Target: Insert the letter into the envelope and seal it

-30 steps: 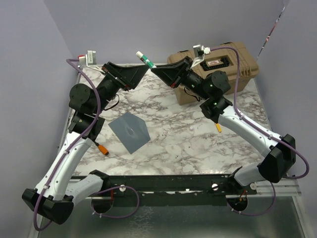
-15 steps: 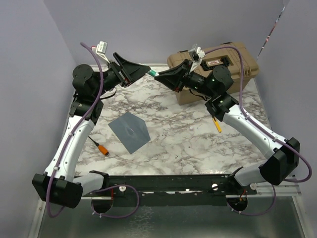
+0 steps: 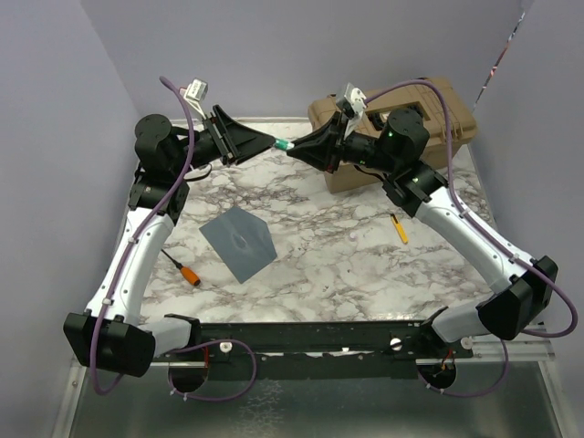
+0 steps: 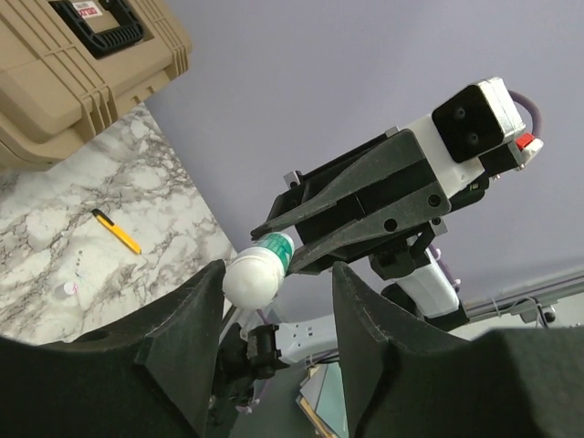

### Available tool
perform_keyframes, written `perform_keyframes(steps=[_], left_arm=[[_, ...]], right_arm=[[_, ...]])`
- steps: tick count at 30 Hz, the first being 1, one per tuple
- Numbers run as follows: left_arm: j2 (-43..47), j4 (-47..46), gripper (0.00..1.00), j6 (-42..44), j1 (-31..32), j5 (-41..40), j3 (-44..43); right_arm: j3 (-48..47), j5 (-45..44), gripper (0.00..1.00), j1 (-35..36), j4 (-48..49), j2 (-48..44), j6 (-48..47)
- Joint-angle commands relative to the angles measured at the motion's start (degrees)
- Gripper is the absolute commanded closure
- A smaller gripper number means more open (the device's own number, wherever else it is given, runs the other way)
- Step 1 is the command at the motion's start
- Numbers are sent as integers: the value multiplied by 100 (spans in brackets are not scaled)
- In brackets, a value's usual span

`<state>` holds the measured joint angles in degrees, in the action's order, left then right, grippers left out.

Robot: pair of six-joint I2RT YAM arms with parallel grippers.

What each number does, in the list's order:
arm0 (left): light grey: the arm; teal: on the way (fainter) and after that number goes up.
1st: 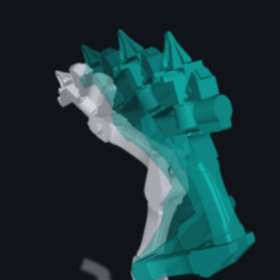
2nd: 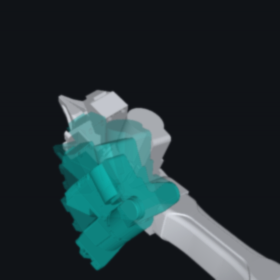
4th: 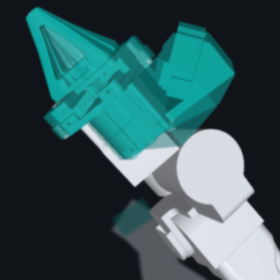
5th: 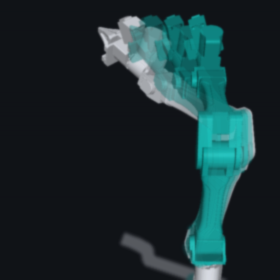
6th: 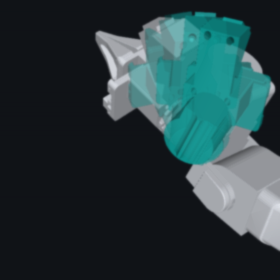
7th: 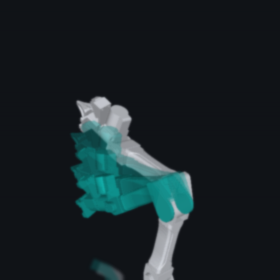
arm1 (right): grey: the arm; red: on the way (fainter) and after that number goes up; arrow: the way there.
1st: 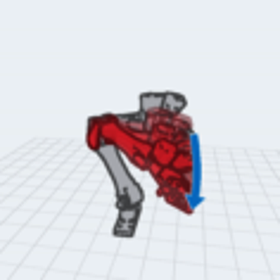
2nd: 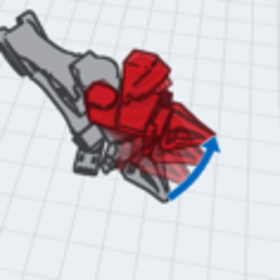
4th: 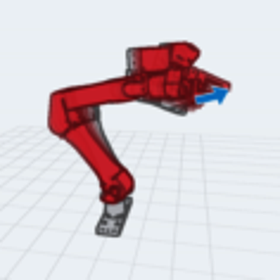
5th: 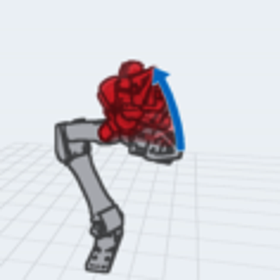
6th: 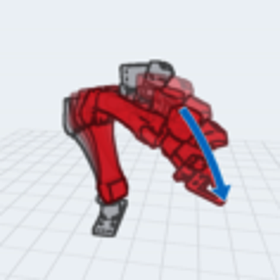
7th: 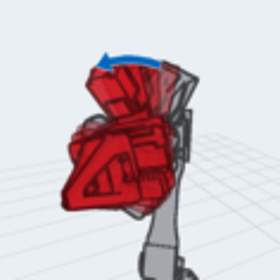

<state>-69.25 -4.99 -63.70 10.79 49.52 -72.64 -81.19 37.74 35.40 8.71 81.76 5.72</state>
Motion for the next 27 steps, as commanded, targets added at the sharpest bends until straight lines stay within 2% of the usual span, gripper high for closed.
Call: perform_keyframes(steps=[1, 3, 9, 15, 19, 21, 22, 24, 25, 27], left_arm=[[20, 73, 52, 139, -50, 320, -60], [5, 111, 61, 184, -67, 344, -43], [-15, 173, 64, 274, -82, 391, -10], [2, 184, 80, 367, -85, 393, 52], [0, 183, 100, 363, -83, 363, 108], [21, 183, 100, 367, -85, 311, 113], [34, 186, 100, 363, -83, 269, 110], [76, 167, 100, 281, -85, 132, 129], [94, 108, 100, 172, -85, 61, 165], [144, -236, 100, -250, -85, -79, 313]], right_arm=[[-289, 399, 100, -41, -578, 58, -494], [-288, 434, 100, -50, -651, 63, -518], [-348, 942, 100, -68, -771, 125, -519], [-331, 983, 100, -77, -702, 97, -677], [-337, 1058, 100, -77, -623, 118, -660], [-282, 958, 100, -77, -464, 83, -593], [-188, 900, 95, -77, -316, 44, -442], [133, 797, 60, -87, 289, -94, -155], [367, 752, 47, -78, 762, -180, 28], [800, 700, 29, -80, 1710, -269, 367]])
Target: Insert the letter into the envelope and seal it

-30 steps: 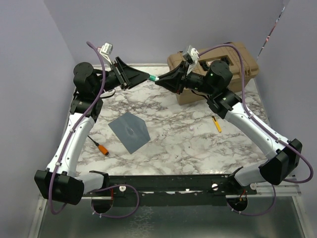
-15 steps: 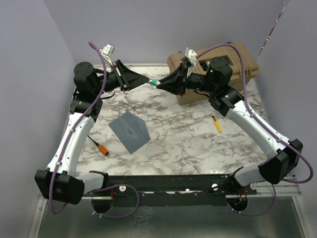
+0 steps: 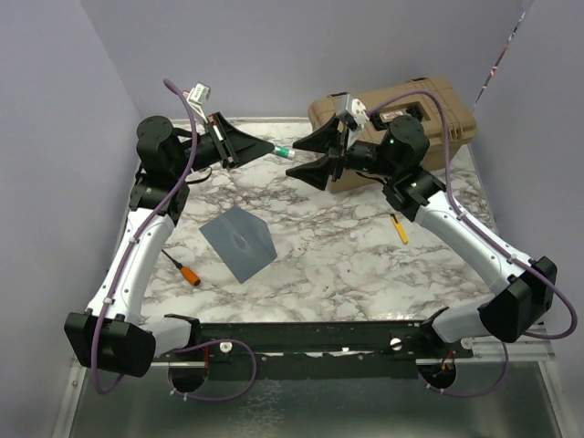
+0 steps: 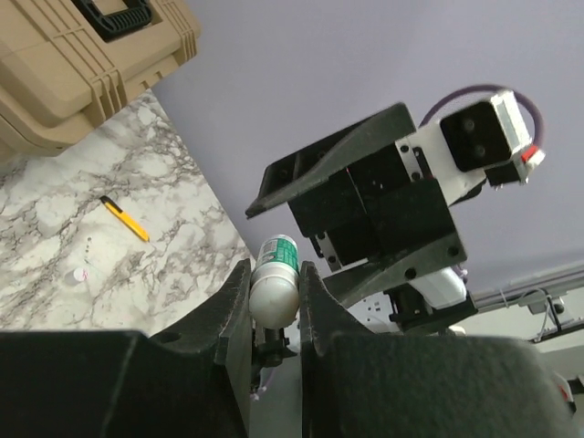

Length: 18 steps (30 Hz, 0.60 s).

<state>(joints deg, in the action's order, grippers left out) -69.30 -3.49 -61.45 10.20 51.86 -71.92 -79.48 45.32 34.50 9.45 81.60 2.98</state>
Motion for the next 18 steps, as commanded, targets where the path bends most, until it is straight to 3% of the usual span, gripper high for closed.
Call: perform_keyframes(steps=[1, 7, 15, 18], left_arm=[[173, -713, 100, -799, -25, -342, 352], [207, -1993, 100, -2445, 38, -667, 1010], [146, -3070, 100, -3636, 127, -850, 1409], [153, -3208, 100, -3714, 160, -911, 1480]], right_arm=[[817, -56, 26, 12, 2134, -233, 821], [1345, -287, 25, 57, 4923, 322, 1288], [991, -22, 31, 179, 5449, 1061, 1091], [1027, -86, 42, 177, 5652, 1123, 1156]])
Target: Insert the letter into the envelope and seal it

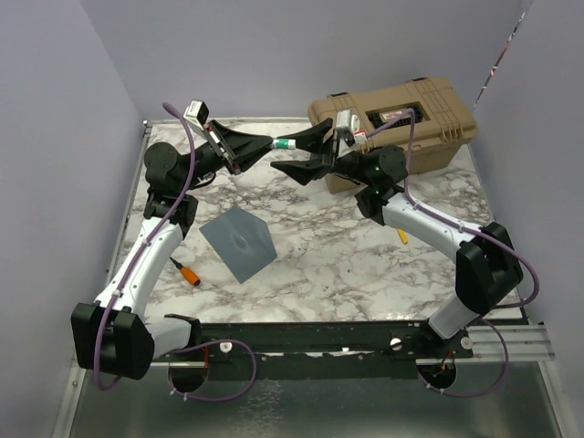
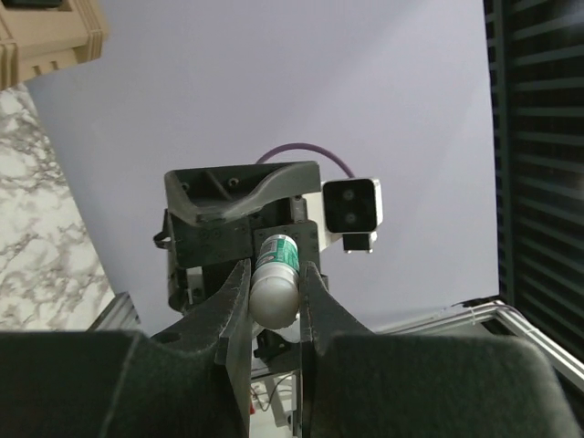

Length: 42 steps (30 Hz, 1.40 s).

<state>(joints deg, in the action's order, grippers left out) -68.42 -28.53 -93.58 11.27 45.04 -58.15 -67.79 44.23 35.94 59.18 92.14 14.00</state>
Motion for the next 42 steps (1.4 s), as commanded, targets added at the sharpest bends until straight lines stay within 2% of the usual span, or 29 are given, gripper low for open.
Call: perform_keyframes(steps=[1, 4, 8, 12, 28, 38, 42], left_arm=[[66, -720, 100, -511, 59, -258, 129], [68, -819, 100, -554, 80, -325, 216], [48, -927, 100, -625, 77, -367, 313], [57, -1065, 100, -708, 82, -400, 387], [106, -1471, 100, -776, 90, -345, 518], [119, -1637, 100, -846, 96, -390, 555], [113, -1666, 100, -842, 91, -400, 555]], right_arm=[[-177, 21, 47, 35, 704, 94, 101], [-266, 35, 49, 44, 845, 173, 241], [-339, 31, 38, 44, 1069, 257, 468], [-450, 74, 38, 44, 1021, 332, 494], [-940, 202, 57, 118, 401, 553, 242], [-1004, 252, 59, 220, -104, 611, -183], [-1028, 180, 71, 237, -234, 583, -277]])
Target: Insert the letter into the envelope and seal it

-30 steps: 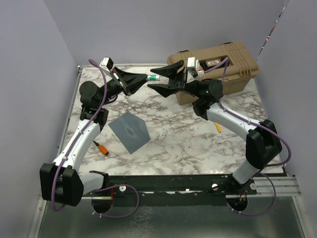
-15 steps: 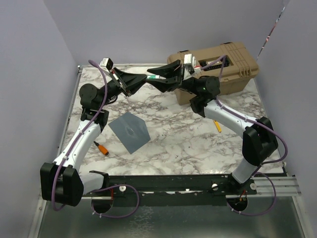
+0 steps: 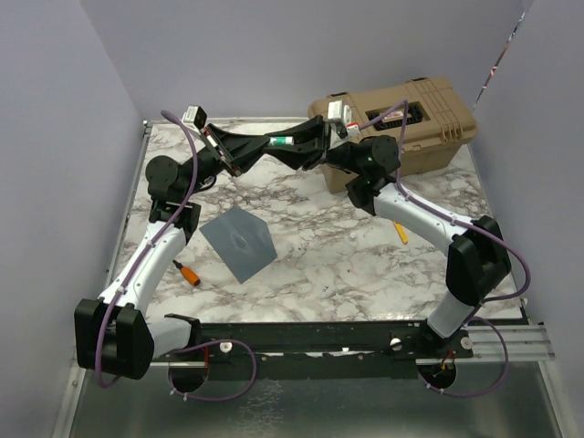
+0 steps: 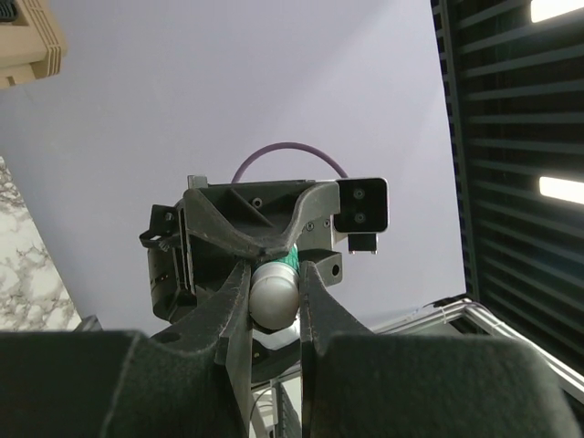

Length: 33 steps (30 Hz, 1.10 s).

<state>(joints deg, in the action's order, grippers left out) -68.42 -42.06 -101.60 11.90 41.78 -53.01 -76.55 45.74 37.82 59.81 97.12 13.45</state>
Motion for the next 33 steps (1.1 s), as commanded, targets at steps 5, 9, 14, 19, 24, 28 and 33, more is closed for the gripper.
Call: perform_keyframes(steps=[5, 9, 14, 19, 24, 28, 33], left_arm=[[119, -317, 100, -40, 25, -74, 104], [119, -320, 87, 2, 26, -81, 144], [304, -46, 16, 502, 31, -187, 194], [520, 1813, 1, 2058, 27, -348, -135], [686, 4512, 2, 4274, 29, -1132, -570], [776, 5829, 18, 5500, 28, -2505, -484], [679, 6493, 43, 6011, 31, -4052, 112]], right_arm=[[-132, -165, 86, 50, -312, 19, -246], [-34, -513, 98, 48, -227, -72, -185], [272, -1994, 100, 53, -322, -377, -82], [489, -3396, 100, 50, -803, -557, -254], [344, -3771, 100, 54, -2391, -582, -311], [488, -4324, 100, 63, -3510, -656, -169], [729, -4257, 100, 382, -4427, -497, -205]])
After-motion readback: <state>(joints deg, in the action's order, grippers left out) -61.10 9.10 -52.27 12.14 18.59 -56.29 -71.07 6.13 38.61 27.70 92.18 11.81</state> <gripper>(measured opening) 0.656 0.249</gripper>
